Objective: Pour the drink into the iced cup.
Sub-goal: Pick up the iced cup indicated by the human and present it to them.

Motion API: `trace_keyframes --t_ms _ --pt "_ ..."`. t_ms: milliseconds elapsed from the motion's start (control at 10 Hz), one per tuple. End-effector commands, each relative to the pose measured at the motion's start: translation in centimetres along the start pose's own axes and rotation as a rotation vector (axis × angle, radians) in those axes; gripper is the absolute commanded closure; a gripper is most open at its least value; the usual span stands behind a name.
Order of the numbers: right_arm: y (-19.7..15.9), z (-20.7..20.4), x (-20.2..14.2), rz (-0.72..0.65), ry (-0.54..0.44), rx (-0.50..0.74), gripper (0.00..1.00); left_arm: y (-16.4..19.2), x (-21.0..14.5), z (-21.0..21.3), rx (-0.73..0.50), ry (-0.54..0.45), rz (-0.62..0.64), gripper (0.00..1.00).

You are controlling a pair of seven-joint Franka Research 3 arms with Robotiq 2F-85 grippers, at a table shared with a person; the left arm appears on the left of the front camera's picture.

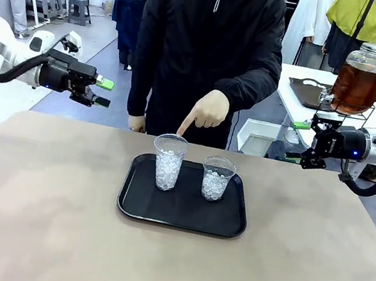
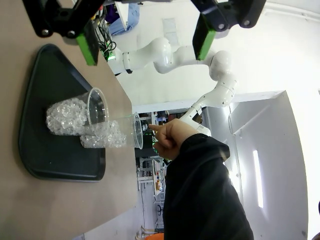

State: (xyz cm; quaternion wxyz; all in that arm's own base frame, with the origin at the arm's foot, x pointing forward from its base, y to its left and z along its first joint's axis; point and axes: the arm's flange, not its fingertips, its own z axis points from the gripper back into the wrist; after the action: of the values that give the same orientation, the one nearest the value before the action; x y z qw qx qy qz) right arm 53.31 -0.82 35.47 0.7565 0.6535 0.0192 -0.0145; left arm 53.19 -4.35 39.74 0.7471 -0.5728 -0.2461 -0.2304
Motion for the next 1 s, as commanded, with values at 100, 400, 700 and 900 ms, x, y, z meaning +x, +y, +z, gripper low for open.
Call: trace_keyframes --t_ms 100,400,700,900 --pt "0.1 0.1 0.1 0.002 -0.003 -0.001 0.0 0.1 -1.7 -0.5 -0.075 -0.025 -0.184 0.0" --pt "0.1 0.1 0.1 0.002 -0.003 -0.001 0.0 0.1 -0.5 -0.3 -0.01 -0.027 -0.101 0.0" --pt "0.1 0.1 0.1 0.002 -0.003 -0.001 0.0 1.0 -1.7 -1.1 0.003 -0.063 -0.284 0.0" --pt "0.1 0.1 0.1 0.002 -0.003 -0.001 0.0 2.0 -3.3 -2.1 0.013 -0.078 -0.507 0.0"
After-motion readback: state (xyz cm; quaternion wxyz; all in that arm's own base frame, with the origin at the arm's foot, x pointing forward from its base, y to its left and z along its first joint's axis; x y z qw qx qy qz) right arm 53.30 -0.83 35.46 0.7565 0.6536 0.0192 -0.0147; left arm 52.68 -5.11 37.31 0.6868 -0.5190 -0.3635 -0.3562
